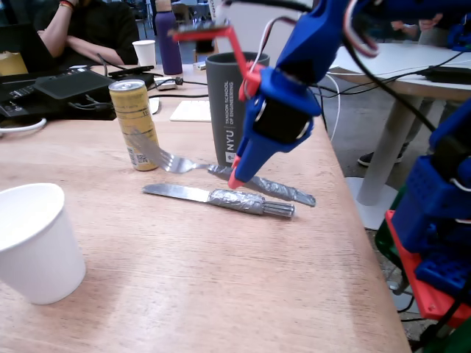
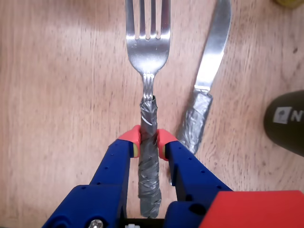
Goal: Grab the fork and place it in gray glass
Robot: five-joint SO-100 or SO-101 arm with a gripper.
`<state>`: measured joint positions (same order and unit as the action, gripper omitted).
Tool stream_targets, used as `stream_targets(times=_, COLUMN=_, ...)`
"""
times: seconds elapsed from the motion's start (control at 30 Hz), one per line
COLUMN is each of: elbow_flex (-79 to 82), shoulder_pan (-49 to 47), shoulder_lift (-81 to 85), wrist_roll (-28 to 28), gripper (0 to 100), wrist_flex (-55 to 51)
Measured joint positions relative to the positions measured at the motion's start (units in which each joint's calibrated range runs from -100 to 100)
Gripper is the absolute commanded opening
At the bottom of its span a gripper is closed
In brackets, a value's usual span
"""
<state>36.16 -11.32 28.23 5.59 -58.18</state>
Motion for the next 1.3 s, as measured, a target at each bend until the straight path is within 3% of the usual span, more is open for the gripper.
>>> stream_targets(times=0.13, elbow_flex=0.1, shoulder_pan=0.0, shoulder_lift=6.4, wrist_roll=0.0, gripper=0, wrist_flex=-5.9)
stream_targets(times=0.37, elbow_flex=-0.3, shoulder_pan=0.1, shoulder_lift=17.4, wrist_roll=0.0, gripper=0, wrist_flex=-6.4)
stream_targets(times=0.53, elbow_flex=-13.4, shoulder_pan=0.9, shoulder_lift=17.5, wrist_roll=0.0, gripper=0, wrist_flex=-6.4)
stream_targets(times=0.83, elbow_flex=-20.6, shoulder_pan=18.0, shoulder_lift=17.5, wrist_roll=0.0, gripper=0, wrist_flex=-6.0)
stream_targets(times=0.93, elbow_flex=-20.7, shoulder_pan=25.8, shoulder_lift=17.5, wrist_roll=0.0, gripper=0, wrist_flex=0.9)
stream_targets(times=1.3, elbow_flex=-20.7, shoulder_pan=30.0, shoulder_lift=14.4, wrist_roll=0.0, gripper=0, wrist_flex=25.8)
